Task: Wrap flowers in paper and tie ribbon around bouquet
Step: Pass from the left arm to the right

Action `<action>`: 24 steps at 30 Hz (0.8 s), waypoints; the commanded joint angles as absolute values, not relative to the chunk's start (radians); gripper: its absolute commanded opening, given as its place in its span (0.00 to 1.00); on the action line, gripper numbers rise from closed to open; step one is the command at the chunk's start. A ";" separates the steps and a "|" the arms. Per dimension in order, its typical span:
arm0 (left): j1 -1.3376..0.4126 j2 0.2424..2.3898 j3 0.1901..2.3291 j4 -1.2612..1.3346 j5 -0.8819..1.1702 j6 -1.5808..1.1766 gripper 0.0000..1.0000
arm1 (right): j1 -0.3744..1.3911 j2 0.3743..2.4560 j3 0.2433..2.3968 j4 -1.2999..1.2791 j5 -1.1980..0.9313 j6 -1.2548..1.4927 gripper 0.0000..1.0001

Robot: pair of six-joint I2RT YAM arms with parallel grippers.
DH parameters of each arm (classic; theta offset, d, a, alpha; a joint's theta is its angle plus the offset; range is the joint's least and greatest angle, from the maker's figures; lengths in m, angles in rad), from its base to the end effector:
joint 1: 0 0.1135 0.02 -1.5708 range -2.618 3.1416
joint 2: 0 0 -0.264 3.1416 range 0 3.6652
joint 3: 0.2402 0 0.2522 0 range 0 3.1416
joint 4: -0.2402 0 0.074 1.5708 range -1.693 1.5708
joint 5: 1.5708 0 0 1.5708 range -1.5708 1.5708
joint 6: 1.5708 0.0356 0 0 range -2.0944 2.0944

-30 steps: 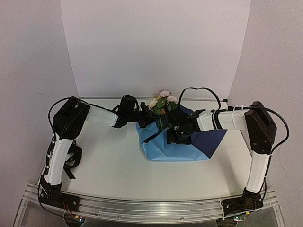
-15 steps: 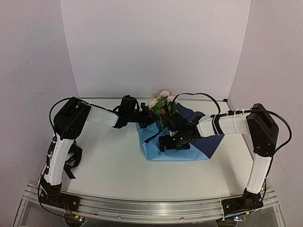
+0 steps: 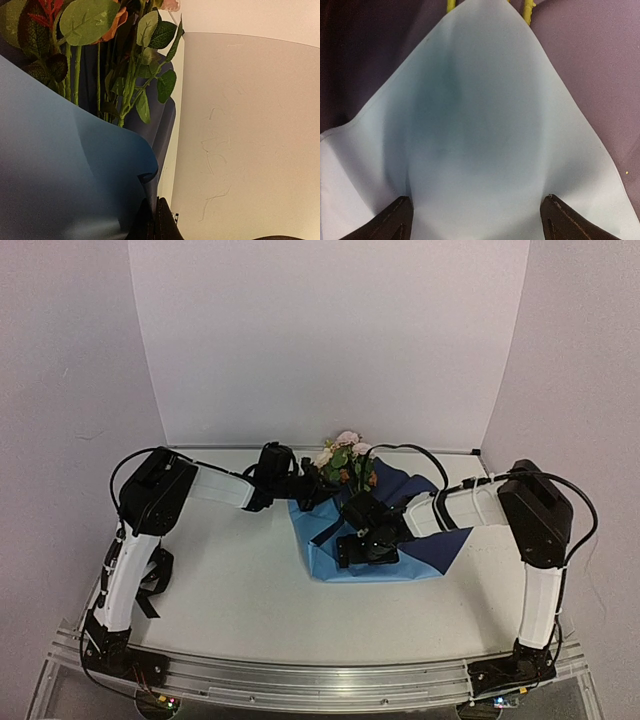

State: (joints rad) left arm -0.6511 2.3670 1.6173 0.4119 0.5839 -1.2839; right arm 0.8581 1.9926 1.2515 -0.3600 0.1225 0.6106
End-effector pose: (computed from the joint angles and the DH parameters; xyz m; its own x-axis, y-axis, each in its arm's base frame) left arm 0.4070 -0.3348 0.1408 -0.9564 -0.2773 -0.0917 0.0073 0.2912 -0.9566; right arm 0.2641 0.2989 0.1358 -0.8875 -0.1567 -0.4333 -0.2513 0.9528 0.1702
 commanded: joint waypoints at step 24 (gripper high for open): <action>-0.676 2.406 1.651 0.467 0.604 -1.241 0.00 | 0.790 1.705 1.078 -0.159 -0.060 0.742 0.82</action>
